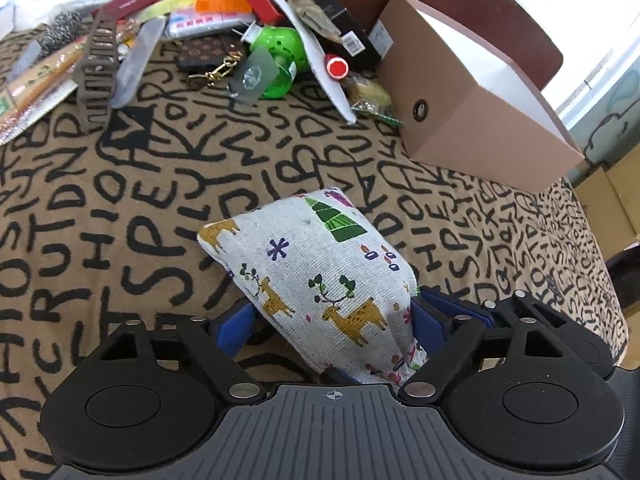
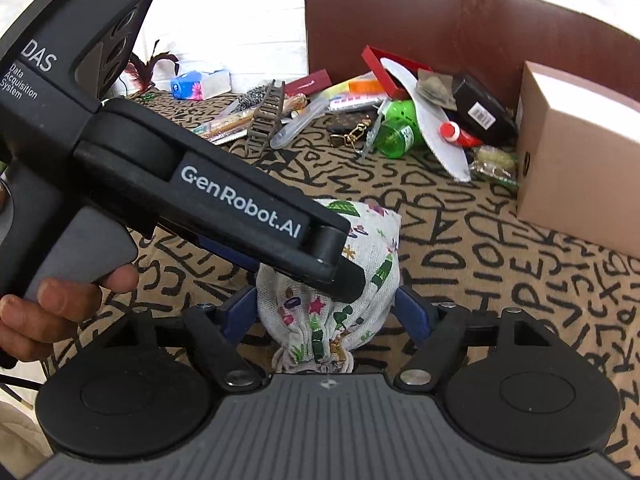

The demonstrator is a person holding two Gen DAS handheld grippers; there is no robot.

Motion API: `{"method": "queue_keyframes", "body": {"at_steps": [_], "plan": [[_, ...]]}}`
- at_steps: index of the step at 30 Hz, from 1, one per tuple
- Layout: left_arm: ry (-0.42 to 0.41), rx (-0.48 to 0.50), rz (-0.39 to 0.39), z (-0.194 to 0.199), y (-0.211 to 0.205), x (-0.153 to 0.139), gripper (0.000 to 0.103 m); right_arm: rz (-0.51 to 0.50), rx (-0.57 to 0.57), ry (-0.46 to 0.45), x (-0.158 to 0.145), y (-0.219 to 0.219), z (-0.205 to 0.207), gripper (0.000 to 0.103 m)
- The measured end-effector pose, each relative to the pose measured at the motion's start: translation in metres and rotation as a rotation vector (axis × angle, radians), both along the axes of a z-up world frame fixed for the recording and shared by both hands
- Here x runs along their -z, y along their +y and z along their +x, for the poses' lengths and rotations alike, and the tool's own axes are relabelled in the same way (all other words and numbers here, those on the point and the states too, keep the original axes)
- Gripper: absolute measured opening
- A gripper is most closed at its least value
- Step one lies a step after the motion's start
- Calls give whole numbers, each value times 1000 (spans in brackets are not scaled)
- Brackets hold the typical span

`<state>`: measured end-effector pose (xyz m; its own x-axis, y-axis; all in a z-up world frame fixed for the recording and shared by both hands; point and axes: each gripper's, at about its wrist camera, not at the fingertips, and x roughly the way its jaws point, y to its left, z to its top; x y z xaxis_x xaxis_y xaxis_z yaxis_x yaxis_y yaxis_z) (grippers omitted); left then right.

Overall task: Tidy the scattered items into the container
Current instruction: 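Lift the floral pouch with both tools and carry it to the cardboard box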

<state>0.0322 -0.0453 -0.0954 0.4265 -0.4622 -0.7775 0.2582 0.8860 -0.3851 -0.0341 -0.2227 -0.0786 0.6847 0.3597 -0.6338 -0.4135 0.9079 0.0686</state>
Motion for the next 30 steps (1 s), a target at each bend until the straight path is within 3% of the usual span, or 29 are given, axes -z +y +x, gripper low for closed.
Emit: {"method": "queue_keyframes", "body": {"at_steps": [9,11,12,15,23,30], "plan": [[47,3,-34,8,2,8,90,26,3,35,3,-1,5,74],[38,17,-28,9,-1,8,86,30,3,39,5,-2,6,74],[29,30,-20,8,-3,7,76,32,3,41,5,-2,6,73],[-2,52,20,5,-10,2,71,41,-4,38,5,-5,7,63],[-53,87,53,3,-27,-24,64,79,-5,4,-9,-19,4,53],[-171,142,28,13,-63,-70,64,58,25,-127,-48,-52,7,53]]}}
